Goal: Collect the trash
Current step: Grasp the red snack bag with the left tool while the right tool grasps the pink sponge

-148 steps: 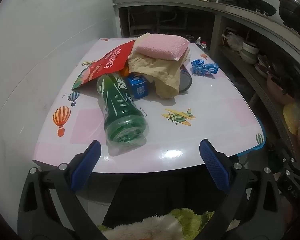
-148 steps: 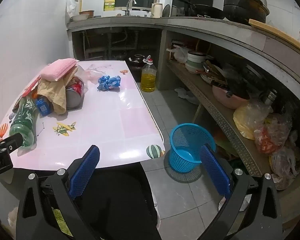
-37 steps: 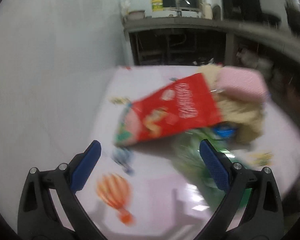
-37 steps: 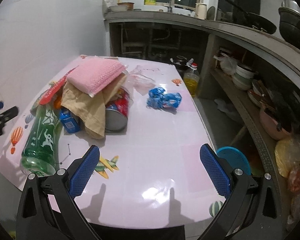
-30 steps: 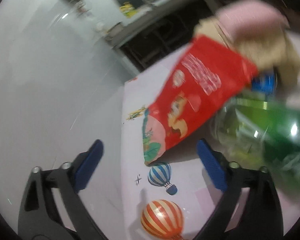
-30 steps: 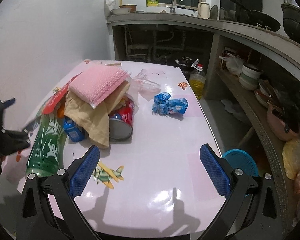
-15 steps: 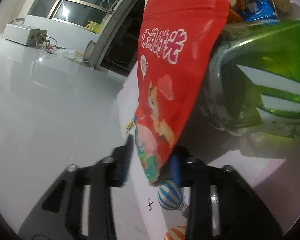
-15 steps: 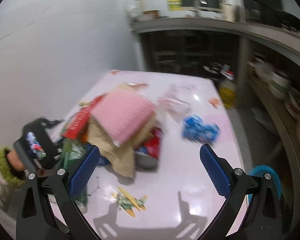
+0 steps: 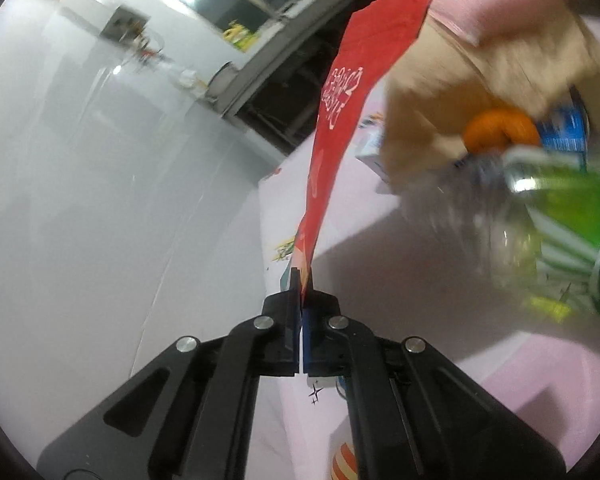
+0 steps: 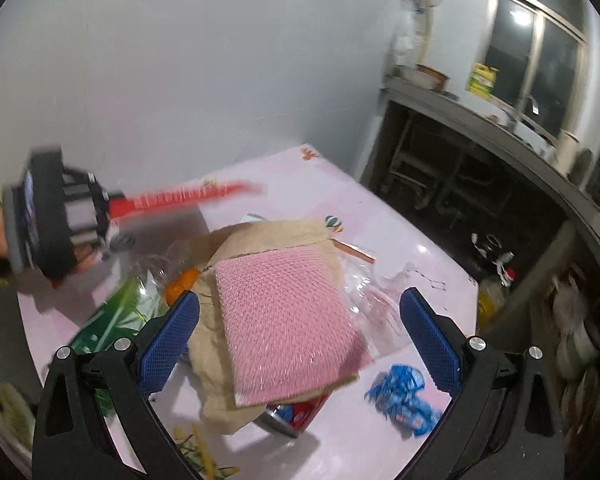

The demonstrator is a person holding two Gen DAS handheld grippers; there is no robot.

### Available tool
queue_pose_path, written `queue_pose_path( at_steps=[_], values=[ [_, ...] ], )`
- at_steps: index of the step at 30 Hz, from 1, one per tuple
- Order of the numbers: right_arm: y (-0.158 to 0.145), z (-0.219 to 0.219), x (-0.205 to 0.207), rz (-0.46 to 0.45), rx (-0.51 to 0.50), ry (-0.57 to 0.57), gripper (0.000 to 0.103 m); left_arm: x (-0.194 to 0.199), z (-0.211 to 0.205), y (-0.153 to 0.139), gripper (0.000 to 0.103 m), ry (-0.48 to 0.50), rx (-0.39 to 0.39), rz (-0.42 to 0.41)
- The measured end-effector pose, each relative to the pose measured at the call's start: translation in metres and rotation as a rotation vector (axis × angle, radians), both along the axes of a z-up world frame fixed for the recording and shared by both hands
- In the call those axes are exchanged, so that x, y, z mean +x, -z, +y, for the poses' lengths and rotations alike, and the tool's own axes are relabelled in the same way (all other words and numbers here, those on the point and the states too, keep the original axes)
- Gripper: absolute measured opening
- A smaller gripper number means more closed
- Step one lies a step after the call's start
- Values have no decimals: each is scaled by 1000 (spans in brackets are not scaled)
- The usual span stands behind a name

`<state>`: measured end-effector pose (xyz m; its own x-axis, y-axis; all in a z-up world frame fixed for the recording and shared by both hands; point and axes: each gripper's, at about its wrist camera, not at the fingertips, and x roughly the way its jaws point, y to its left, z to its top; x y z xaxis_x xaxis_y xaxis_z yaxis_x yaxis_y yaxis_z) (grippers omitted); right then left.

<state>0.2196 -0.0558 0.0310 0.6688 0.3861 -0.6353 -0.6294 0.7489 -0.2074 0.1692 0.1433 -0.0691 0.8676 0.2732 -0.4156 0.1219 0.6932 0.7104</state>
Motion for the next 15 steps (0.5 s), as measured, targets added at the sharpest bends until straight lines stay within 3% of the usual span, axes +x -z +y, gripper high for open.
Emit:
queue_pose_path(
  at_steps=[12, 15],
  values=[
    [22, 16, 22, 73, -85, -42, 98, -22, -4, -31, 0, -64, -184, -78],
    [24, 16, 23, 86, -88, -39, 88, -30, -1, -34, 0, -65, -209, -91]
  ],
)
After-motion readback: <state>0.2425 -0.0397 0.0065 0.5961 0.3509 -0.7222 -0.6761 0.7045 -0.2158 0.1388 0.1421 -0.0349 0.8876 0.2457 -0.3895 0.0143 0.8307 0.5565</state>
